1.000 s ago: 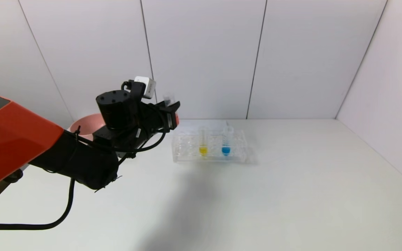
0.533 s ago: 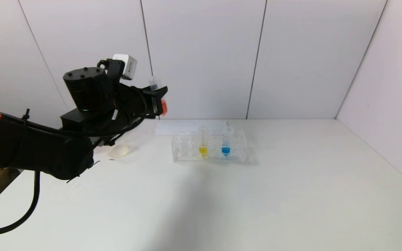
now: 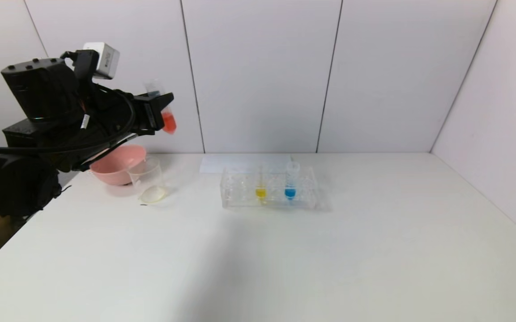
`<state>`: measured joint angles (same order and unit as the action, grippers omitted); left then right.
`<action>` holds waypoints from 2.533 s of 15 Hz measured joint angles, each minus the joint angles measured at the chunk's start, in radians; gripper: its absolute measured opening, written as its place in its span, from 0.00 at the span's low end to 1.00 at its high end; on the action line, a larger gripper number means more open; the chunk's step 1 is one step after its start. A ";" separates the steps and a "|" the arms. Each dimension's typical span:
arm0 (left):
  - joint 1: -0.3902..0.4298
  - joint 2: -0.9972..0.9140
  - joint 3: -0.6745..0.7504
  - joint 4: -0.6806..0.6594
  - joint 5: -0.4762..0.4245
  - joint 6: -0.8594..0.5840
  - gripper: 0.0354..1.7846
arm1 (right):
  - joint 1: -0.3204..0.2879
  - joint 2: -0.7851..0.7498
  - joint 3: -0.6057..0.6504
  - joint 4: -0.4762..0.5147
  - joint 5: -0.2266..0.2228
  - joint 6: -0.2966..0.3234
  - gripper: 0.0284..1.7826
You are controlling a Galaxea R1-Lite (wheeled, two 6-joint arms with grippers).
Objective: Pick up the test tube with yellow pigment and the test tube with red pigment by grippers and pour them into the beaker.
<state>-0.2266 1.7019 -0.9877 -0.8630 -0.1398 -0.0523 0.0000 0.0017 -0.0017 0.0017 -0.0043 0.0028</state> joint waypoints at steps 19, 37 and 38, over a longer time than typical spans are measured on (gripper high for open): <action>0.466 0.010 0.048 -0.001 -0.173 -0.001 0.24 | 0.000 0.000 0.000 0.000 0.000 0.000 0.95; 0.525 0.170 0.055 0.003 -0.262 0.152 0.24 | 0.000 0.000 0.000 0.000 0.000 0.000 0.95; 0.525 0.181 0.053 0.003 -0.261 0.154 0.24 | 0.000 0.000 0.000 0.000 0.000 0.000 0.95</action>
<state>0.2981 1.8828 -0.9343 -0.8596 -0.4011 0.1019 0.0000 0.0017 -0.0017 0.0017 -0.0047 0.0032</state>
